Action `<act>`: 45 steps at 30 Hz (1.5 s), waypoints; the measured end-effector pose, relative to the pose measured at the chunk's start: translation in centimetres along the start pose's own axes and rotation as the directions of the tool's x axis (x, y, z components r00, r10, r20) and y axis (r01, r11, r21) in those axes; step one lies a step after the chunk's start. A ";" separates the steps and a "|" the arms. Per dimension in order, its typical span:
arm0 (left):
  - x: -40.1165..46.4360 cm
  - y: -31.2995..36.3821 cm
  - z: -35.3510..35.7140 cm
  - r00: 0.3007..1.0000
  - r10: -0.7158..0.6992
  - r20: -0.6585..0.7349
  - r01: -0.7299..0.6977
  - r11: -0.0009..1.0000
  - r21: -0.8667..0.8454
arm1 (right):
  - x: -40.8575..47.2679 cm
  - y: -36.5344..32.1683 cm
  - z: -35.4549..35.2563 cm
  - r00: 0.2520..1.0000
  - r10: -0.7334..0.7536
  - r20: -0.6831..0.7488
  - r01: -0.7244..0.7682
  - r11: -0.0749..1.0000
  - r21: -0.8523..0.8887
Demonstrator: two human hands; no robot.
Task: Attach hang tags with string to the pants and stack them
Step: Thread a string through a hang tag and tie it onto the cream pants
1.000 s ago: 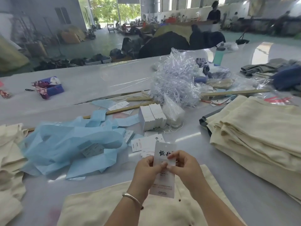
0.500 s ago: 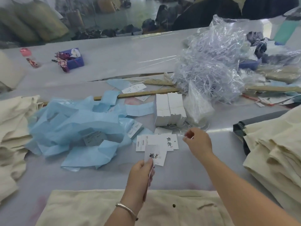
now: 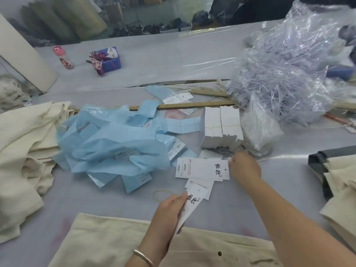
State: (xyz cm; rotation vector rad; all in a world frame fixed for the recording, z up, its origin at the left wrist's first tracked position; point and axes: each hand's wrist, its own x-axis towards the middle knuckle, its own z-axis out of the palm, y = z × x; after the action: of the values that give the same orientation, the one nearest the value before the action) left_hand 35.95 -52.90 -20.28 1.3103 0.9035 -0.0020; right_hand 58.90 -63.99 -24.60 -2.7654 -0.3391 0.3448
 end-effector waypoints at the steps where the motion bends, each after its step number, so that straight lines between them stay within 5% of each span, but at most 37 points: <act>1: -0.2 0.0 0.1 1.000 -0.001 0.010 0.001 1.000 -0.009 | -0.1 0.1 -0.2 1.000 -0.003 -0.001 0.003 1.000 -0.007; 5: -1.1 0.1 0.1 1.000 0.013 0.012 -0.013 1.000 0.005 | 0.2 0.4 -0.9 0.994 -0.044 -0.104 0.055 0.993 0.106; 13: -3.1 0.0 -1.5 0.997 0.050 -0.057 -0.049 0.998 0.032 | 1.2 -0.3 -2.1 0.996 -0.057 0.070 0.060 0.997 -0.039; 16: -3.5 -0.2 -1.7 0.997 0.041 -0.064 -0.040 0.999 0.018 | -0.3 -0.3 -2.4 0.996 -0.084 0.023 0.077 0.977 0.198; 18: -3.8 -0.1 -1.4 0.998 0.044 -0.046 -0.045 0.999 -0.011 | -2.4 0.1 -2.8 1.000 -0.022 -0.018 0.028 0.797 0.603; 20: -4.4 0.1 -1.0 0.998 0.060 -0.019 -0.061 0.998 -0.028 | -5.0 0.4 -3.5 0.999 0.038 0.031 -0.046 0.500 0.865; 23: -5.2 0.4 -0.7 0.997 0.081 0.001 -0.080 0.987 -0.138 | -9.0 1.0 -4.4 0.981 0.046 0.188 -0.193 0.165 0.967; 26: -5.6 0.9 -0.8 0.997 0.074 0.010 -0.070 0.970 -0.235 | -13.1 1.7 -5.2 0.947 -0.026 0.319 -0.319 -0.011 0.948; 28: -5.7 0.8 -0.9 0.994 0.107 0.023 -0.101 0.978 -0.185 | -16.1 2.1 -5.8 0.941 -0.088 0.326 -0.327 0.000 0.945; 33: -7.2 0.1 -1.4 0.974 0.210 0.082 -0.217 0.973 0.083 | -23.0 1.3 -6.2 0.994 0.007 0.110 -0.105 0.354 0.929; 40: -10.2 -1.0 -4.0 0.851 0.465 0.244 -0.521 0.806 0.281 | -30.0 -2.1 -5.8 0.971 0.123 -0.203 0.101 0.559 0.823; 45: -12.0 -1.4 -5.8 0.757 0.553 0.347 -0.651 0.682 0.332 | -34.0 -5.1 -5.1 0.995 0.019 -0.100 0.086 0.376 0.923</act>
State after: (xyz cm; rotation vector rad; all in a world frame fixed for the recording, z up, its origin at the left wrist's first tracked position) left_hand 23.98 -54.25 -14.48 1.9523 0.2313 0.1793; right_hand 27.24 -70.08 -11.50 -1.5996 -0.0957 0.2636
